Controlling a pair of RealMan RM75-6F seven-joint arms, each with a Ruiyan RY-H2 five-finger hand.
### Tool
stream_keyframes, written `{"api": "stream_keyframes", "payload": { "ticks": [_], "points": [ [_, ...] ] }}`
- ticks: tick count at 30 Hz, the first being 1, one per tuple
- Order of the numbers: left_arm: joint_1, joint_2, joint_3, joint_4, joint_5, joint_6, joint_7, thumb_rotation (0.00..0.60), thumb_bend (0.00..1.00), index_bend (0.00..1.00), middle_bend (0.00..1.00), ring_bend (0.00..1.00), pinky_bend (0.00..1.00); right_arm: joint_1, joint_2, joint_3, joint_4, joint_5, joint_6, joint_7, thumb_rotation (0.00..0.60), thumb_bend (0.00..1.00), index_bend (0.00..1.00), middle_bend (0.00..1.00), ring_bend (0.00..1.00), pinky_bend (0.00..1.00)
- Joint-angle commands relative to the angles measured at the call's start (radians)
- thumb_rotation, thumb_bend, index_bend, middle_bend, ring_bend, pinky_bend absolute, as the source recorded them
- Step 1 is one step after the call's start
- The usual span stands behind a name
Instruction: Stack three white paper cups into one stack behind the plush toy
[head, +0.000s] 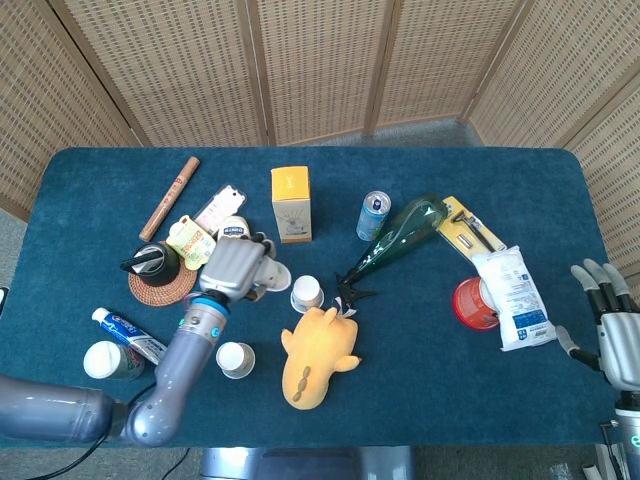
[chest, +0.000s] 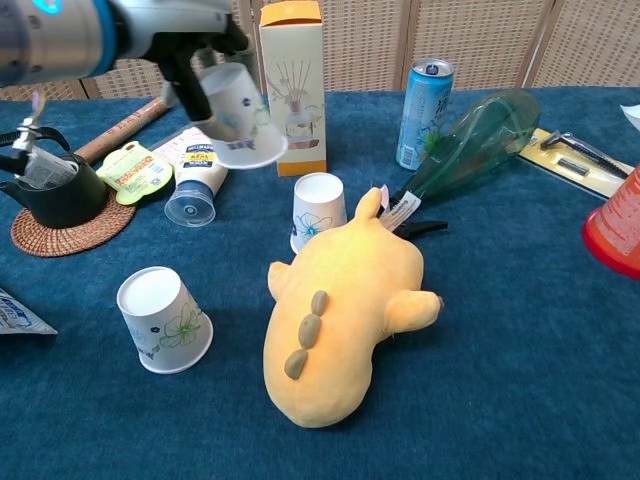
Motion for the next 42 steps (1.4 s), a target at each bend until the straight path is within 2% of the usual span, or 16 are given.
{"api": "stream_keyframes", "payload": {
  "ticks": [1, 8, 23, 42],
  "points": [
    [-0.044, -0.032, -0.019, 0.000, -0.032, 0.021, 0.031, 0.600, 0.30, 0.37, 0.32, 0.35, 0.60, 0.000, 0.001, 0.001, 0.000, 0.002, 0.000, 0.003, 0.600, 0.33, 0.11, 0.00, 0.00, 0.37],
    [-0.111, -0.088, -0.022, 0.037, -0.074, 0.038, 0.067, 0.600, 0.30, 0.37, 0.32, 0.35, 0.60, -0.002, 0.003, 0.002, -0.003, -0.002, 0.003, 0.008, 0.600, 0.33, 0.11, 0.00, 0.00, 0.36],
    [-0.161, -0.167, -0.013, 0.110, -0.143, 0.036, 0.061, 0.600, 0.30, 0.37, 0.31, 0.34, 0.60, -0.003, 0.003, 0.003, -0.001, -0.003, 0.002, 0.014, 0.600, 0.33, 0.11, 0.00, 0.00, 0.37],
    [-0.205, -0.231, -0.004, 0.189, -0.129, 0.058, 0.087, 0.600, 0.30, 0.37, 0.31, 0.34, 0.59, -0.005, 0.008, 0.009, 0.001, 0.003, 0.003, 0.034, 0.600, 0.33, 0.11, 0.00, 0.00, 0.37]
  ]
}}
